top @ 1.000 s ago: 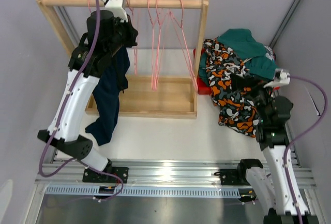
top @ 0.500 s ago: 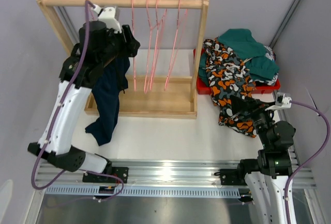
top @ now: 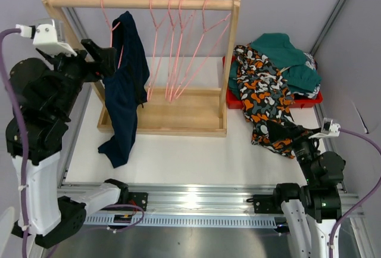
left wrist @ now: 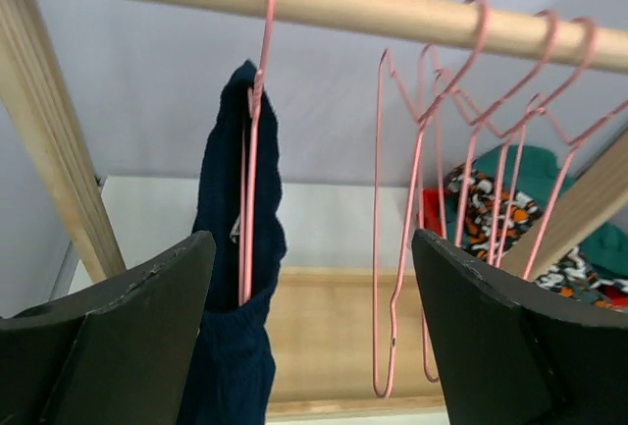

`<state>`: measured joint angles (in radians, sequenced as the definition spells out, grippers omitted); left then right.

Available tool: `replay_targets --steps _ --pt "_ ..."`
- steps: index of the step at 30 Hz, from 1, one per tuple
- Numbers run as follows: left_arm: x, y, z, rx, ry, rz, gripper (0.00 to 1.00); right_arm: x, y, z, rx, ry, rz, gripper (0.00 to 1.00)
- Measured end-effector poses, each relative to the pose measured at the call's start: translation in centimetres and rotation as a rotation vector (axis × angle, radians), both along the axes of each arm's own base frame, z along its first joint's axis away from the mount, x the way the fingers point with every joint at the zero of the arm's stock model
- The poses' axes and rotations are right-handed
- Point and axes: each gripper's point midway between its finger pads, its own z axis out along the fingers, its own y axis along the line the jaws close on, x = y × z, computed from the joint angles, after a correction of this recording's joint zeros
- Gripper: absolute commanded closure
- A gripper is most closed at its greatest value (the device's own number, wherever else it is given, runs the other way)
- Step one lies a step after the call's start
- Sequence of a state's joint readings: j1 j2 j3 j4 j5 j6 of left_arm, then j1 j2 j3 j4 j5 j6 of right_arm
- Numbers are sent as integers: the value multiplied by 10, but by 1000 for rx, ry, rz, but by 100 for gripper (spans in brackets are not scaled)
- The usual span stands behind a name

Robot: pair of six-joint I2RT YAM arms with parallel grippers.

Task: Remove the shorts from the hanger

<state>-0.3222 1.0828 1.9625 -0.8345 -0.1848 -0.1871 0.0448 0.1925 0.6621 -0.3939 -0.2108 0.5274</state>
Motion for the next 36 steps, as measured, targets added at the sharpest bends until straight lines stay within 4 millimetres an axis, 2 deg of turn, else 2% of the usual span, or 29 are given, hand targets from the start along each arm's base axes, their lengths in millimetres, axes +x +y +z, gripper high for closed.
replay_targets --steps 6,12,15,16,18,19,22,31,36 --pt "49 17 -41 41 134 103 14 -18 -4 10 -23 -4 -13 1" --pt "101 24 -98 76 300 149 16 -30 -7 16 -49 -4 -26 1" --pt "114 27 -111 81 335 161 26 -33 -8 12 -55 9 -31 1" --pt "118 28 -113 81 343 165 35 -33 -9 10 -56 14 -33 0" --pt "123 29 -117 79 354 170 48 -35 -9 8 -58 22 -37 0" --pt "125 29 -118 78 359 170 72 -36 -10 7 -59 24 -40 1" --pt "130 28 -120 79 363 168 100 -37 -11 5 -63 28 -44 1" --pt "125 23 -114 76 361 131 100 -38 -11 4 -63 28 -44 0" --pt "108 10 -88 61 308 47 100 -37 -10 4 -59 27 -42 1"
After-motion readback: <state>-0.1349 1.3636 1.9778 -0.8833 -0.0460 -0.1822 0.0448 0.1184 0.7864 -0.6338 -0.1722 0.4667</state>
